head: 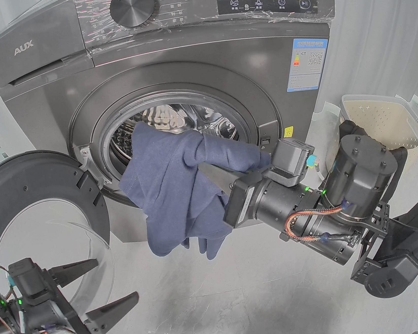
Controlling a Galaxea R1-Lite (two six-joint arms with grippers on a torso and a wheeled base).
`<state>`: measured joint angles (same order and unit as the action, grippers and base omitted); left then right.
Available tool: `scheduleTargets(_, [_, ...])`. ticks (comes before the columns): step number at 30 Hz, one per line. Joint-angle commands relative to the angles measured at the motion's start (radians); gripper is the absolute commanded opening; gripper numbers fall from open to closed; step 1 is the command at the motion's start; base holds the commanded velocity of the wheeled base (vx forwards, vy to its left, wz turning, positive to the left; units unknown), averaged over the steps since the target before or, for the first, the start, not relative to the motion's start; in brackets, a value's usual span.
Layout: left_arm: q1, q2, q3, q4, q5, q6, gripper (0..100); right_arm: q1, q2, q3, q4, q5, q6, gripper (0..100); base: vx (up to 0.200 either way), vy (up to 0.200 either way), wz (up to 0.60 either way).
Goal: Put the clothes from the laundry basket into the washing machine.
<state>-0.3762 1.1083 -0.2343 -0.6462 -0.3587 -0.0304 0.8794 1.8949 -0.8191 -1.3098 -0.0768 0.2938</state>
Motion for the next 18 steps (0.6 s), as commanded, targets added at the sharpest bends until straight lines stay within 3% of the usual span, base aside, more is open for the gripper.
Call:
scheduleTargets(1, [-0.072, 0.278, -0.017, -0.145, 0.014, -0.009, 100, 0.012, 0.024, -0.014, -0.014, -0.011, 0.004, 0, 0.0, 0.0, 0.0])
scheduleTargets(5, [-0.072, 0.36, -0.039, -0.214, 0.012, -0.016, 100, 0.012, 0.024, -0.015, -0.016, -0.011, 0.004, 0, 0.0, 0.0, 0.0])
scheduleTargets(12, [-0.072, 0.424, -0.08, -0.216, 0.007, -0.046, 100, 0.012, 0.021, -0.015, -0.016, -0.011, 0.004, 0, 0.0, 0.0, 0.0])
scheduleTargets(18, [-0.072, 0.472, -0.115, -0.217, 0.007, -0.054, 100, 0.012, 0.02, -0.011, -0.028, -0.008, 0.002, 0, 0.0, 0.0, 0.0])
